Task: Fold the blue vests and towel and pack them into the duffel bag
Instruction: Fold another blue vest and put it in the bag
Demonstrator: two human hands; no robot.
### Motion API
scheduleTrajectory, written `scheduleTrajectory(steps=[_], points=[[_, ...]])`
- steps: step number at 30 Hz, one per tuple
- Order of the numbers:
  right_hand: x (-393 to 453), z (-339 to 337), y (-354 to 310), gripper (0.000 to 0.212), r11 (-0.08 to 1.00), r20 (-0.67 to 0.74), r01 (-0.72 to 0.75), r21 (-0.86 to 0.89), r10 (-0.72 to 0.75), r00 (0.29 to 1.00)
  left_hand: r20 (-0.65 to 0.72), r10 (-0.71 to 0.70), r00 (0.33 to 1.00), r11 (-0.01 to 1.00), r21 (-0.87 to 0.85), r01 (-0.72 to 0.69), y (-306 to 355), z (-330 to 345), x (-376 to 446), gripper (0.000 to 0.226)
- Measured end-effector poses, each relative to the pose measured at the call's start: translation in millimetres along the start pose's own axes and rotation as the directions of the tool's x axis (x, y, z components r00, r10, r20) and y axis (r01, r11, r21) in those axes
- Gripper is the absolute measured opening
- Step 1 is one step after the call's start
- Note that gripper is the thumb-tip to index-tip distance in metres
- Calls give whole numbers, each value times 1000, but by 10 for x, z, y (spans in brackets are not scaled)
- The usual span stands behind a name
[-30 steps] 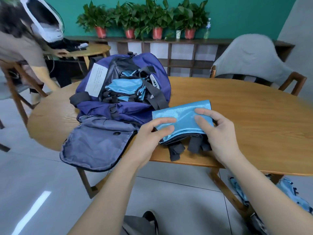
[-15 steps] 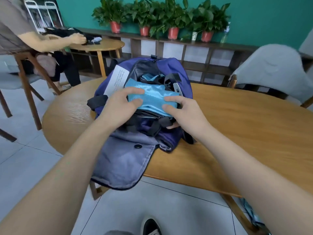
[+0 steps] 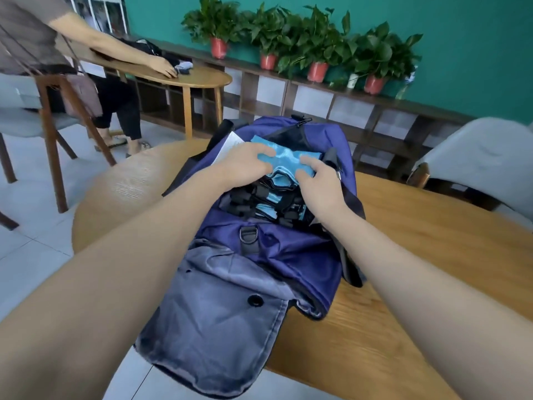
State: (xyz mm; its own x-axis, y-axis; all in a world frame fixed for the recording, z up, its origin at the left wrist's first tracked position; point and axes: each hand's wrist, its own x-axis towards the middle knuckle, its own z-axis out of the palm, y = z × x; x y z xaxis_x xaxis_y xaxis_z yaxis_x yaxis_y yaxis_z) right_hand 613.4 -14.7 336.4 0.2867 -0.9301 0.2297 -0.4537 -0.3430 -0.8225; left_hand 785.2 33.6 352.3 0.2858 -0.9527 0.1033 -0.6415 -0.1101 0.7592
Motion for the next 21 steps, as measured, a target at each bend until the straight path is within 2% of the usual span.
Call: scheduleTrajectory(steps=[1, 5, 7, 9, 11, 14, 17, 21], points=[[10, 28, 33, 44, 999, 7, 16, -51, -16, 1000, -18, 6, 1000, 999, 54, -5, -5, 25, 30, 41], [32, 81, 194, 45, 955, -5, 83, -285, -88, 996, -14, 24, 1000, 995, 95, -23, -100, 70, 148, 34], [40, 73, 262, 50, 941, 71, 52, -333, -30, 997, 49, 30, 998, 977, 209, -39, -229, 134, 213, 36], [38, 58, 329, 54, 938, 167, 23, -345, 38, 985, 104, -18, 994, 954, 300, -14, -326, 180, 227, 39], [17, 29, 336, 58, 944, 205, 22, -330, 49, 978, 132, -64, 989, 958, 286, 24, -383, 187, 229, 40], [2, -44, 303, 75, 947, 202, -58, -317, 127, 971, 109, -32, 993, 971, 238, 5, -402, 201, 255, 41], [-17, -170, 308, 92, 929, 167, -156, -336, 222, 961, 123, -9, 992, 955, 295, -28, -381, 243, 222, 43], [-73, -394, 457, 100, 930, 133, -201, -307, 251, 959, 162, 13, 987, 950, 306, -63, -270, 382, 106, 43]])
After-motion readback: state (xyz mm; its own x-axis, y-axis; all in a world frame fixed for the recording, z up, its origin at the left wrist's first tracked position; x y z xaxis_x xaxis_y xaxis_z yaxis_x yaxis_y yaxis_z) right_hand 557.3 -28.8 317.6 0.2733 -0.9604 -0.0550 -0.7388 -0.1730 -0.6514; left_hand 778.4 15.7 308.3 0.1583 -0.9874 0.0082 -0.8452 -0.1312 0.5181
